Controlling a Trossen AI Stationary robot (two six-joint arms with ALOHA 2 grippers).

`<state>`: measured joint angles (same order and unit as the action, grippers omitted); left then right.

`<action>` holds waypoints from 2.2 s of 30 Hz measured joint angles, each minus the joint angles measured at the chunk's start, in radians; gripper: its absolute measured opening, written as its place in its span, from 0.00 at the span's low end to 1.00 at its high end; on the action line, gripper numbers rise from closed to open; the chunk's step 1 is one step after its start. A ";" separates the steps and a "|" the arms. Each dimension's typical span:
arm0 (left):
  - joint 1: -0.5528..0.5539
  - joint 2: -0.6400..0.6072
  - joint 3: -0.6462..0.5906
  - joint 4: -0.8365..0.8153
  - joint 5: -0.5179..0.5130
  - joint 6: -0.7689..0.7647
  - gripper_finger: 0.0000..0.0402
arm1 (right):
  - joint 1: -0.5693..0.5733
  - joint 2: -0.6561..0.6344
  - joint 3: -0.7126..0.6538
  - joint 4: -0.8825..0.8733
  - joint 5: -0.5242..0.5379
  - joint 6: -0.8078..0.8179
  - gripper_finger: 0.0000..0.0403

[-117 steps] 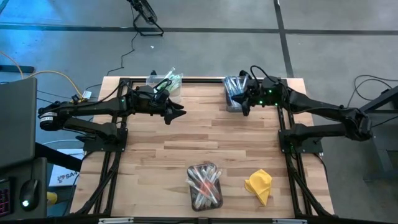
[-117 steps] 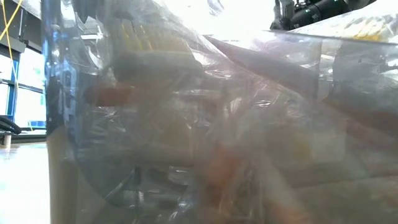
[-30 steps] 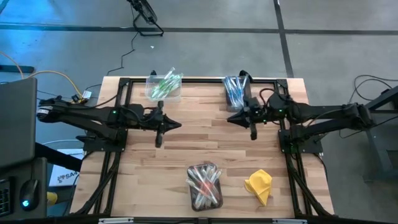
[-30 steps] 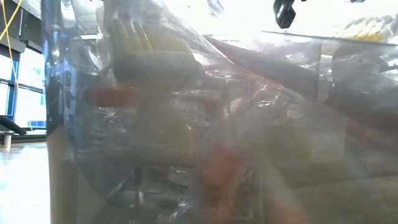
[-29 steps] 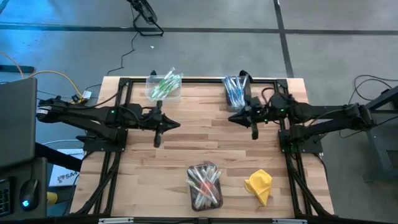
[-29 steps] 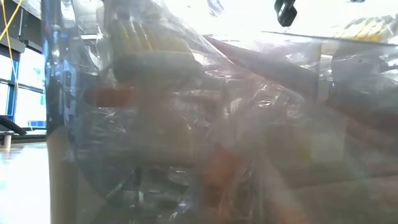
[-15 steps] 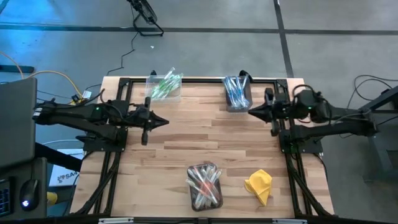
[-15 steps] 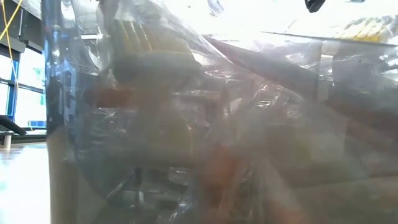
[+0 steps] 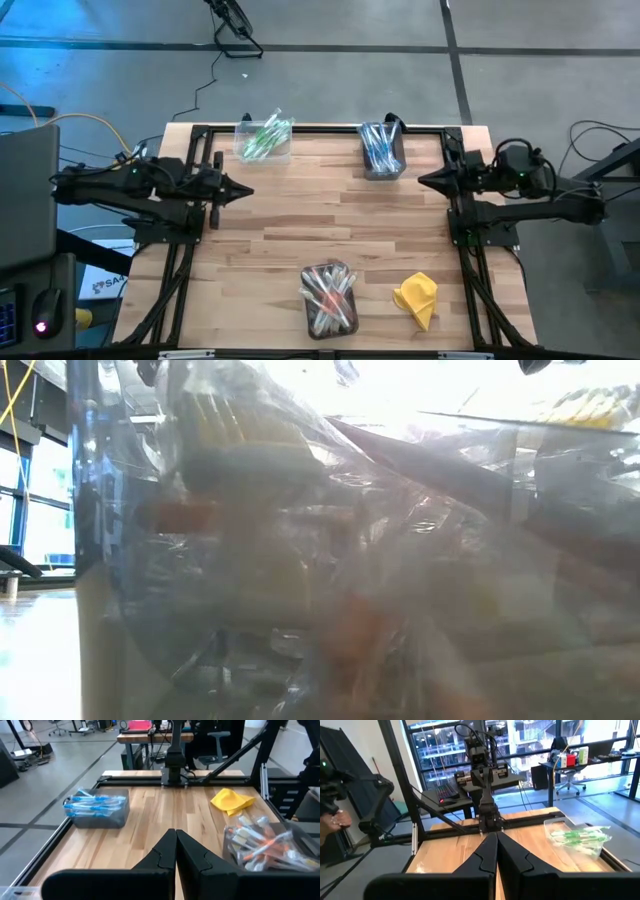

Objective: Pick & Place Toothbrushes
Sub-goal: Return to Home Position

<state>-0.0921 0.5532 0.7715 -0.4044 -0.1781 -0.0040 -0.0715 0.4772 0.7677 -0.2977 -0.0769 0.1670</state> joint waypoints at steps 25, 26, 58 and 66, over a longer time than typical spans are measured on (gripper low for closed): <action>0.000 -0.418 -0.318 0.115 0.003 -0.027 0.00 | 0.000 -0.233 0.000 -0.131 0.000 -0.020 0.01; 0.000 -0.437 -0.318 0.105 0.003 -0.027 0.00 | 0.000 -0.243 0.000 -0.137 0.000 -0.022 0.01; 0.000 -0.547 -0.317 -0.016 -0.016 -0.046 0.00 | 0.000 -0.468 -0.037 -0.264 0.052 -0.036 0.01; 0.000 -0.547 -0.317 -0.026 -0.019 -0.046 0.00 | 0.000 -0.469 -0.211 -0.048 0.060 -0.039 0.01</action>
<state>-0.0921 0.0063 0.4545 -0.4301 -0.1970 -0.0498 -0.0715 0.0080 0.5570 -0.3458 -0.0168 0.1283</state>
